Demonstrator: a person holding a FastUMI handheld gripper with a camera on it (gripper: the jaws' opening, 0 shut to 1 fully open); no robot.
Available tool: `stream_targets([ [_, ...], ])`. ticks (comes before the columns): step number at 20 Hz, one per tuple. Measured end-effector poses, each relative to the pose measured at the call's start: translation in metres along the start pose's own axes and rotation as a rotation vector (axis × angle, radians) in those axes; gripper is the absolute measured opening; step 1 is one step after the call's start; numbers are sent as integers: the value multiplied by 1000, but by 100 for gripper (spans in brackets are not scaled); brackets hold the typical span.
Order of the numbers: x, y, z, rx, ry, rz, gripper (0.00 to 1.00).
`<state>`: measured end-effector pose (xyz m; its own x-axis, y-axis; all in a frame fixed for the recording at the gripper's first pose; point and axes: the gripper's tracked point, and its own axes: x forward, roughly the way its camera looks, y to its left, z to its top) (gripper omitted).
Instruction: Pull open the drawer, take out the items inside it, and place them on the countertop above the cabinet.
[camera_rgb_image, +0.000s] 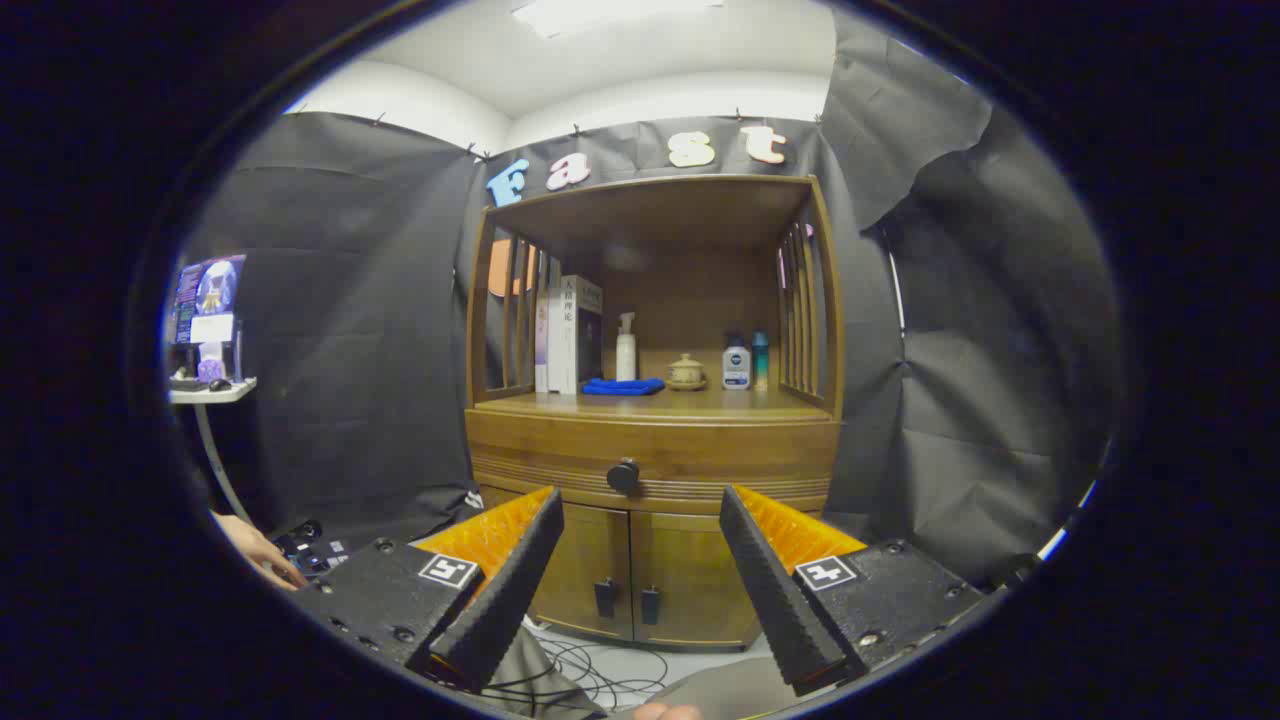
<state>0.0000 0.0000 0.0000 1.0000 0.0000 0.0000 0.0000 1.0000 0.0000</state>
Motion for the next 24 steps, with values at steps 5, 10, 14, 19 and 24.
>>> stream_targets([
  [5, -1, 0, 1, -2, -2, -1, 100],
  [10, -1, -1, 1, -2, -3, -1, 100],
  [14, 0, 0, 0, 0, 0, 1, 100],
  [19, -1, -1, 1, 1, 0, -3, 100],
  [24, 0, -2, -2, 7, 10, -5, 100],
])
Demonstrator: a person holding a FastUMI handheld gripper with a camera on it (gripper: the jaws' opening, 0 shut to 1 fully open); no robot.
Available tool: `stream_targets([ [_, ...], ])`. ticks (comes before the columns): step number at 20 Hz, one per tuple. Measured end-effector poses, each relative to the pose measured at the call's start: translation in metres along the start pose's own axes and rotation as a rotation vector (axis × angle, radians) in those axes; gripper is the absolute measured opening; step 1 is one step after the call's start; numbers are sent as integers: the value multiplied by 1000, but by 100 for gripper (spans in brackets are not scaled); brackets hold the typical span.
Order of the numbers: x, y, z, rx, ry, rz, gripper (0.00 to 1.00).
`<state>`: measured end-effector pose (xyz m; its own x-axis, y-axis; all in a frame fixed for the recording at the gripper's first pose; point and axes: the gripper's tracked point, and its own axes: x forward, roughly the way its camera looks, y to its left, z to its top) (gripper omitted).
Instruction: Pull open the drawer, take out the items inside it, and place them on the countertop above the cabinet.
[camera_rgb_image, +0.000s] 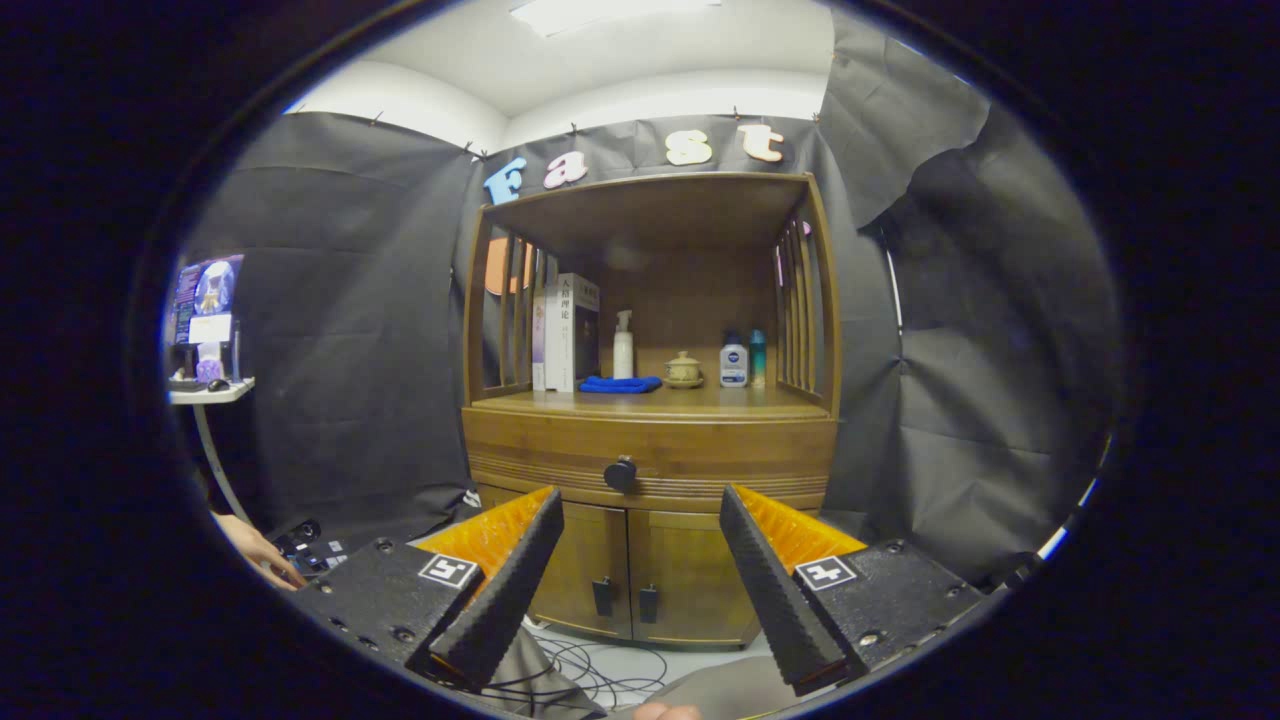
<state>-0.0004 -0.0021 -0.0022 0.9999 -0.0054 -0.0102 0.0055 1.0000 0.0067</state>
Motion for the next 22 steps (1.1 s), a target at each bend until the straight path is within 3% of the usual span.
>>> stream_targets([
  [16, 3, -2, -3, -9, 1, -4, 100],
  [22, 49, -7, -1, -4, 27, -37, 100],
])
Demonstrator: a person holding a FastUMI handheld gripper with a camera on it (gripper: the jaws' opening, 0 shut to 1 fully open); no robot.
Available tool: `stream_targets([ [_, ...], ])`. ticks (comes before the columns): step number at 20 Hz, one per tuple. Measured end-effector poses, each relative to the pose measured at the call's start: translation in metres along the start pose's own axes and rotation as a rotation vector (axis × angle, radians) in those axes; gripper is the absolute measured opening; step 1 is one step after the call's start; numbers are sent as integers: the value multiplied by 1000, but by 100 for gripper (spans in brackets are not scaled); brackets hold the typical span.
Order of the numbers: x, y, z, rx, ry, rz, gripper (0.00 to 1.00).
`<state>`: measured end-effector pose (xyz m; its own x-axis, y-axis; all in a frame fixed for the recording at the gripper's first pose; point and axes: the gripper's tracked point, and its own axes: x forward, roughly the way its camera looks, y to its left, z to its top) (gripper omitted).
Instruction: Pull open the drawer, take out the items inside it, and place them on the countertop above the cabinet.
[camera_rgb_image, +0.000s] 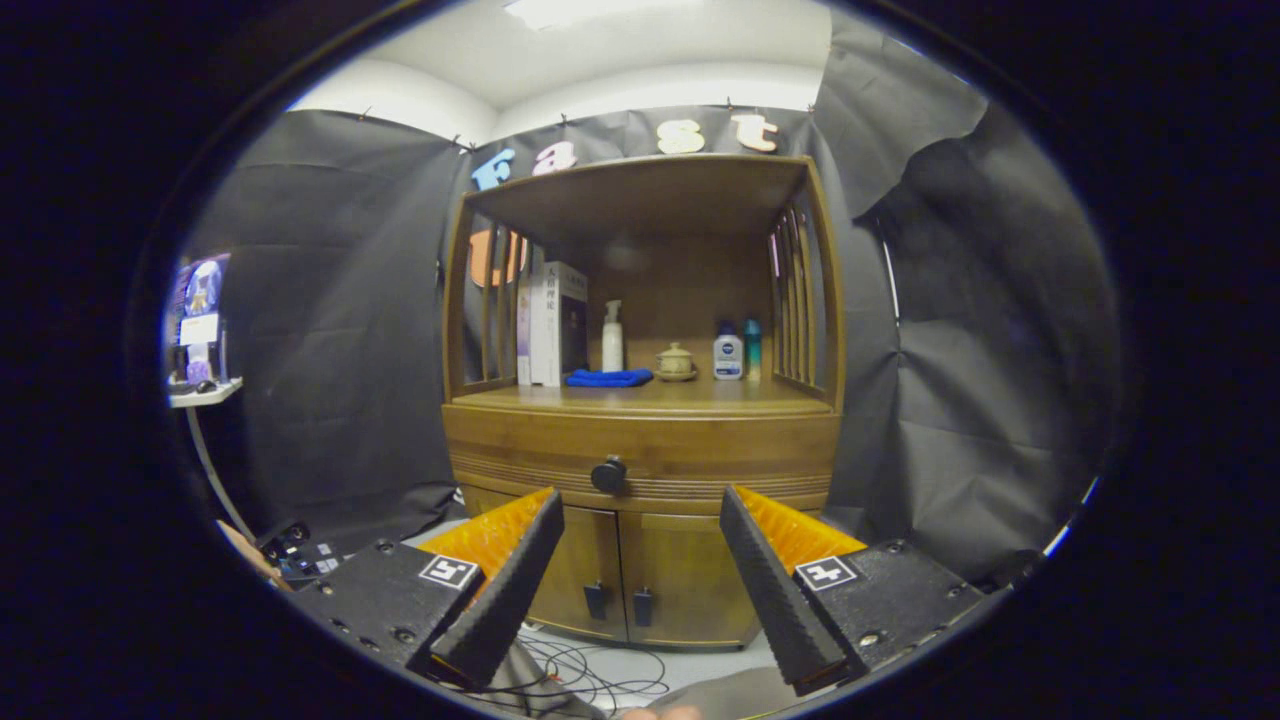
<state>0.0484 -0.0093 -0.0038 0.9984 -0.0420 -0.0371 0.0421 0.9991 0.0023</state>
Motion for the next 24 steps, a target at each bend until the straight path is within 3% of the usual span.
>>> stream_targets([
  [9, 124, 35, -22, -98, 29, -5, 100],
  [17, 200, 43, -57, -83, 106, -19, 99],
  [19, 208, 44, -64, -77, 126, -20, 96],
  [24, 217, 44, -67, -37, 133, -40, 64],
])
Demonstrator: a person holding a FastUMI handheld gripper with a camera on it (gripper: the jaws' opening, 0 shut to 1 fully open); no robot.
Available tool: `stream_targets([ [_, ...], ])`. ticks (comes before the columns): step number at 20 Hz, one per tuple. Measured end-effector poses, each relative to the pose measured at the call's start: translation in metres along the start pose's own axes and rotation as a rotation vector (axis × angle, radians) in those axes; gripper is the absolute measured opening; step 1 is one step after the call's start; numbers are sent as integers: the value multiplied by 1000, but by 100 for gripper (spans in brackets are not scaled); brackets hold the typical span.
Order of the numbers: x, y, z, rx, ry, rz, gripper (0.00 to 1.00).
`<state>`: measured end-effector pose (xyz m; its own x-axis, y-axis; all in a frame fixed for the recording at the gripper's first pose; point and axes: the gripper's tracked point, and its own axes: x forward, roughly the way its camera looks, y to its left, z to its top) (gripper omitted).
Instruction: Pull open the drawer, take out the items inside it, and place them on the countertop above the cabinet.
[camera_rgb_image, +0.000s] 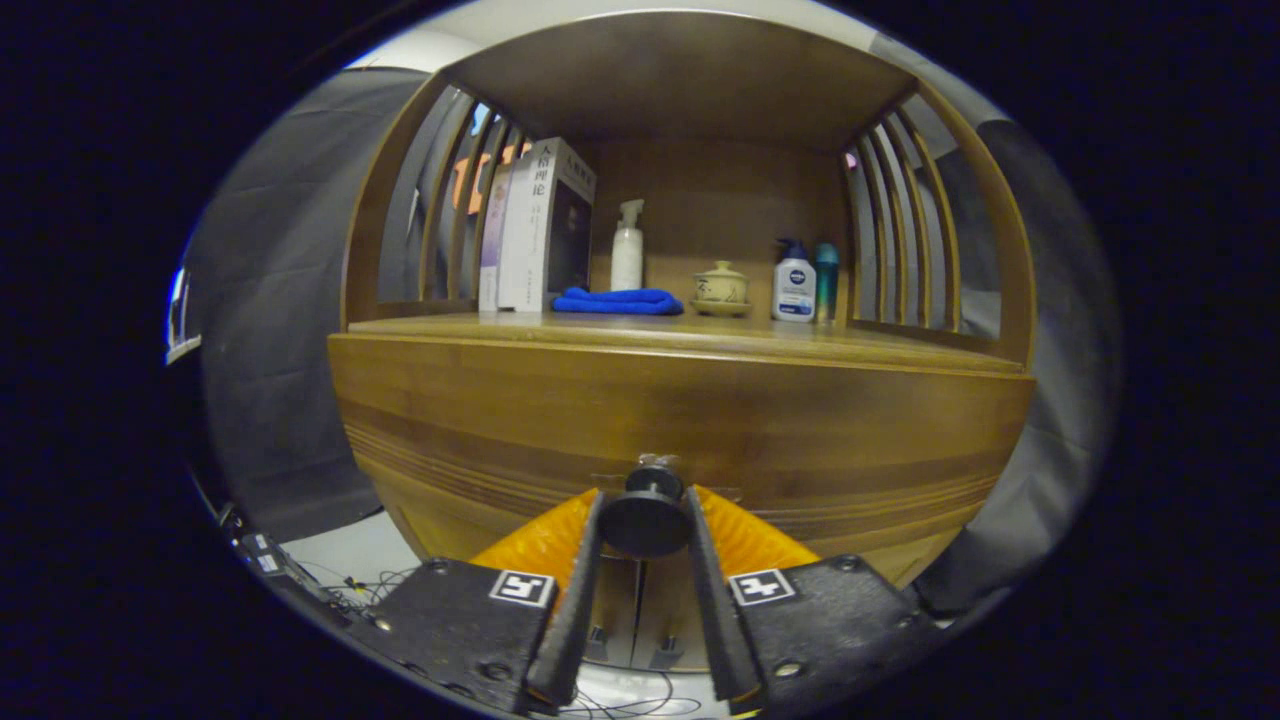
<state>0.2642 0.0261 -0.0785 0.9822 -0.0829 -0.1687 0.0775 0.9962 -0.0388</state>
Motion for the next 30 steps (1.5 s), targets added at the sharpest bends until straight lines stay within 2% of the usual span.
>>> stream_targets([
  [3, -3, 0, 1, 9, 4, -17, 45],
  [5, -3, 2, 3, 55, -12, -17, 43],
  [8, -3, -1, 1, 29, -18, -39, 36],
  [10, -4, 1, 2, 41, -15, -18, 32],
  [13, -12, 0, 0, 26, -19, -13, 31],
  [22, -114, 14, -25, 43, -18, 24, 30],
  [30, -163, 18, -40, 57, -5, 40, 30],
])
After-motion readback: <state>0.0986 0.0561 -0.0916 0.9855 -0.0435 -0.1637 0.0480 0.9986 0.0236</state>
